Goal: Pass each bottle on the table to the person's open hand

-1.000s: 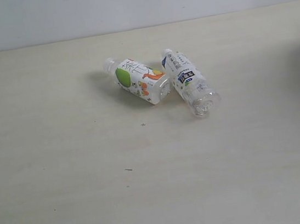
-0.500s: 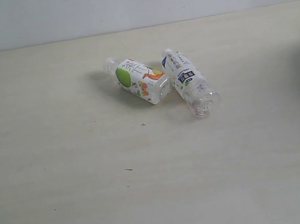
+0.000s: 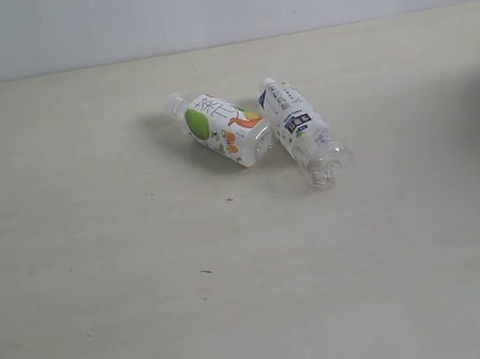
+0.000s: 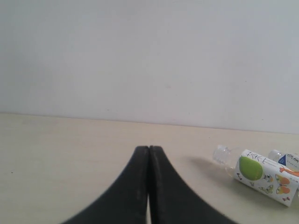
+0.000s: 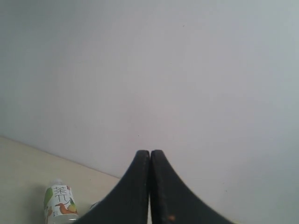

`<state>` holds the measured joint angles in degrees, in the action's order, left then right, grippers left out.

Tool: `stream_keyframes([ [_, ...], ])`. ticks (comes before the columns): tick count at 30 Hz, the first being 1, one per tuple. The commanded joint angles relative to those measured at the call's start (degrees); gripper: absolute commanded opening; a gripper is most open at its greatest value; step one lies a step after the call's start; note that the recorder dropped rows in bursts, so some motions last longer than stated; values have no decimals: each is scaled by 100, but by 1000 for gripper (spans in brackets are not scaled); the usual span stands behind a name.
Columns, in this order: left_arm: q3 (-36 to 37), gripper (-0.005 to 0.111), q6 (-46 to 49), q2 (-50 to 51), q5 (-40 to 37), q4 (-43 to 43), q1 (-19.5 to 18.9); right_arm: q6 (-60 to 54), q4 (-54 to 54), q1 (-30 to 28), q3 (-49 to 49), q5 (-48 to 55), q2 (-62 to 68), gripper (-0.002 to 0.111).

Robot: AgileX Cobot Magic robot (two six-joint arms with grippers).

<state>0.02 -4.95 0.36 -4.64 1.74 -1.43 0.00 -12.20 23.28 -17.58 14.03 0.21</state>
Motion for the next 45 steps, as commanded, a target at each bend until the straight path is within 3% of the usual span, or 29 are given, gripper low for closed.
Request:
stream_keyframes([
  [1,-2,0,24,-36,2,32,21,0,-49,6,-54,15,-21,0],
  [45,-2,0,24,-36,2,32,21,0,175,6,-54,44,-21,0],
])
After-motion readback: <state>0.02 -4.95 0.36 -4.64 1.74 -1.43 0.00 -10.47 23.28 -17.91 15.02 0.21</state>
